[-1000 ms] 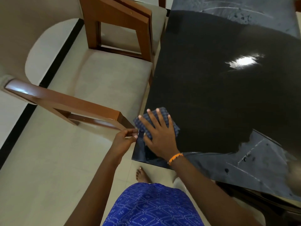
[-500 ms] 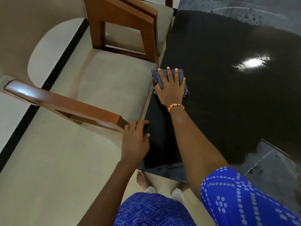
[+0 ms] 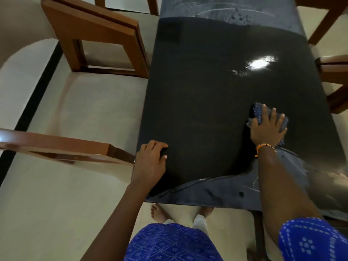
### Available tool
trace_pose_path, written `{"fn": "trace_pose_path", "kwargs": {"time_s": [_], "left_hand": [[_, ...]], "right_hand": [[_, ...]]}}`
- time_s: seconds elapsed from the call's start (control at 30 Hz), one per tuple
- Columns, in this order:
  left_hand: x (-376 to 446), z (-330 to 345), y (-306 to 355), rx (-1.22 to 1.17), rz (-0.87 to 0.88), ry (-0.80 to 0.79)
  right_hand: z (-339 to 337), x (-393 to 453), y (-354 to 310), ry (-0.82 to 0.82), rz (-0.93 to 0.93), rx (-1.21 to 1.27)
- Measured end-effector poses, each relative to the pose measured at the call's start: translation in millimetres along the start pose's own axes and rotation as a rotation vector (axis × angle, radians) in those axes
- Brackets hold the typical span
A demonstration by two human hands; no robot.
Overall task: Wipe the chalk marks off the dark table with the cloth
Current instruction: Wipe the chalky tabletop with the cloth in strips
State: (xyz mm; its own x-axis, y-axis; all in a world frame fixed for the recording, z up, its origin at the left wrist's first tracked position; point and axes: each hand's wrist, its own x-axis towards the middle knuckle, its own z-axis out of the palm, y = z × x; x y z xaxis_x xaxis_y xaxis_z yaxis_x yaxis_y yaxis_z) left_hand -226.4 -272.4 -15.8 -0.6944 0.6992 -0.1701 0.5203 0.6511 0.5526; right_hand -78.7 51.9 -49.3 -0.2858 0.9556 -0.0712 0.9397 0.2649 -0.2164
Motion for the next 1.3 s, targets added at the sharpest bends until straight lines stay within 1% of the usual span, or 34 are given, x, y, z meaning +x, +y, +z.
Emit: {"fn": "trace_pose_path", "kwargs": {"time_s": [0.07, 0.13, 0.2, 0.33, 0.43, 0.5, 0.57, 0.63, 0.73, 0.8, 0.9, 0.97, 1.03, 1.1, 1.2, 1.3], "left_hand": [[-1, 2, 0, 0.001, -0.022, 0.001], [-3, 3, 0, -0.005, -0.036, -0.004], [-5, 3, 3, -0.028, -0.045, -0.009], [-9, 0, 6, -0.079, -0.083, 0.035], [-14, -6, 5, -0.086, -0.095, 0.098], [-19, -8, 5, -0.093, -0.106, 0.135], [-23, -8, 7, -0.083, -0.128, 0.168], [-26, -1, 14, -0.070, -0.150, 0.184], [-30, 16, 36, -0.064, -0.171, 0.172], [-32, 33, 57, -0.086, -0.107, 0.135], [-34, 58, 89, -0.063, 0.009, 0.053], [-35, 81, 118, -0.023, 0.080, 0.022], [-35, 93, 131, 0.010, 0.122, 0.001], [-38, 114, 159, 0.049, 0.179, -0.034], [-43, 138, 189, 0.088, 0.181, -0.070], [-48, 151, 194, 0.089, 0.155, -0.099]], "right_hand": [[-1, -5, 4, -0.016, 0.030, -0.014], [1, -13, -11, -0.026, 0.041, -0.013], [8, -28, -33, -0.017, -0.019, -0.023], [28, -76, -93, -0.026, -0.261, -0.040], [43, -121, -148, -0.098, -0.475, -0.030], [53, -150, -172, -0.150, -0.637, -0.025], [58, -170, -178, -0.194, -0.787, -0.028], [57, -172, -167, -0.210, -0.884, -0.002], [48, -157, -136, -0.192, -0.927, 0.038], [39, -142, -106, -0.167, -0.878, 0.041], [26, -113, -48, -0.131, -0.738, 0.024], [12, -89, 5, -0.101, -0.626, -0.008], [3, -71, 44, -0.078, -0.538, -0.029], [-12, -51, 102, -0.043, -0.428, -0.059], [-30, -27, 178, -0.004, -0.270, -0.043], [-43, -16, 231, 0.033, -0.140, -0.036]]}}
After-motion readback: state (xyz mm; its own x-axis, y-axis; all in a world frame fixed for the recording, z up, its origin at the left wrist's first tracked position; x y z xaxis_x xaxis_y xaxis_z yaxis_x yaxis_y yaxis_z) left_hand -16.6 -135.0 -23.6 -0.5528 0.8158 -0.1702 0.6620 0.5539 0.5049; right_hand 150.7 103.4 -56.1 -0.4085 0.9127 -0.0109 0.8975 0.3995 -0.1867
